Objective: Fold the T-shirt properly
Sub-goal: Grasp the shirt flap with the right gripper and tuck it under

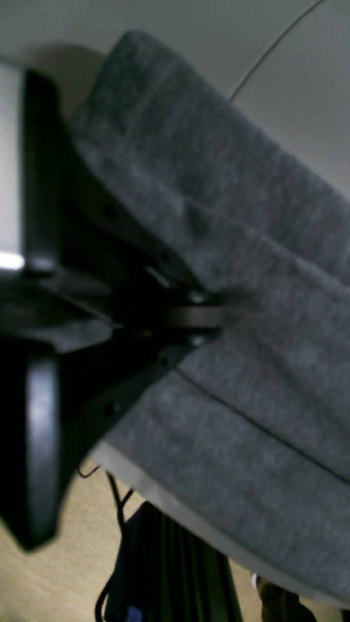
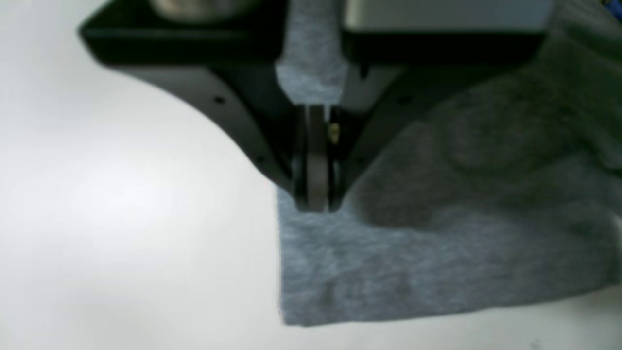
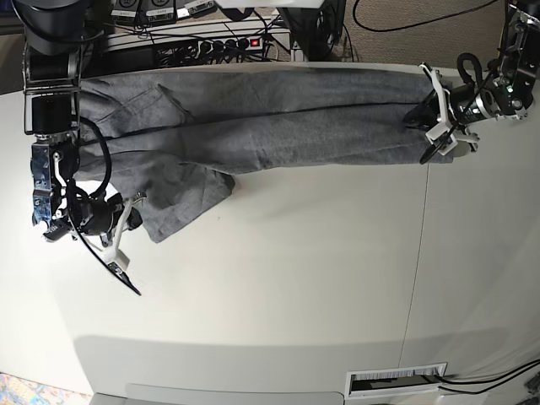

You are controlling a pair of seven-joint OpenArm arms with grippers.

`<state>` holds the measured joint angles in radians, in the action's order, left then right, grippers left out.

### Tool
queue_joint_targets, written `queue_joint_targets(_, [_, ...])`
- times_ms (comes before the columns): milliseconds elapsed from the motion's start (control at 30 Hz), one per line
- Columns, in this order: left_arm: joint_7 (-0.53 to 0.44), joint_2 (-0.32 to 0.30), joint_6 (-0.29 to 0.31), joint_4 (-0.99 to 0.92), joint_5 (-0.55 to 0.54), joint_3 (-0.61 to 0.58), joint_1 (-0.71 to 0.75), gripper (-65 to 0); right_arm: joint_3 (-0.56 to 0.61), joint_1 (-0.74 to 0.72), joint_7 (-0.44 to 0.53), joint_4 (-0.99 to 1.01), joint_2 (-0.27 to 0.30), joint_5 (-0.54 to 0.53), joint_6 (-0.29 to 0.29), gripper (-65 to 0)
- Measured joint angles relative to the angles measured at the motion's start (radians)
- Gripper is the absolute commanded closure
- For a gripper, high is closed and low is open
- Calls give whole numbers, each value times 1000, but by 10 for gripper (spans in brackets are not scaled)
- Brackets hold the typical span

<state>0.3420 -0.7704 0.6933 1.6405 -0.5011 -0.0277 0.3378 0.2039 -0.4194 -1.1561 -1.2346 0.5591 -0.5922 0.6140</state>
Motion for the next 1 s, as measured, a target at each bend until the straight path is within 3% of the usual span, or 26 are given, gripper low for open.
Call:
queue_joint_targets(67, [0, 0, 0, 0, 0, 0, 0, 0, 0, -3, 11, -3, 0, 58, 0, 0])
queue_joint_targets(167, [0, 0, 0, 0, 0, 0, 0, 0, 0, -3, 58, -3, 0, 109, 0, -276])
queue_joint_targets(200, [-4, 0, 0, 0, 0, 0, 0, 0, 0, -3, 76, -3, 0, 131, 1, -329])
queue_joint_targets(233, [-4, 0, 0, 0, 0, 0, 0, 0, 0, -3, 101, -3, 0, 166, 0, -341])
queue_joint_targets(767, [-6, 0, 0, 0, 0, 0, 0, 0, 84, -10, 277, 132, -23, 296, 0, -341])
queue_joint_targets(933, [-7, 0, 0, 0, 0, 0, 0, 0, 82, -15, 290, 155, -28, 288, 0, -339])
queue_joint_targets(1000, [-7, 0, 0, 0, 0, 0, 0, 0, 82, -15, 273, 155, -29, 277, -5, -306])
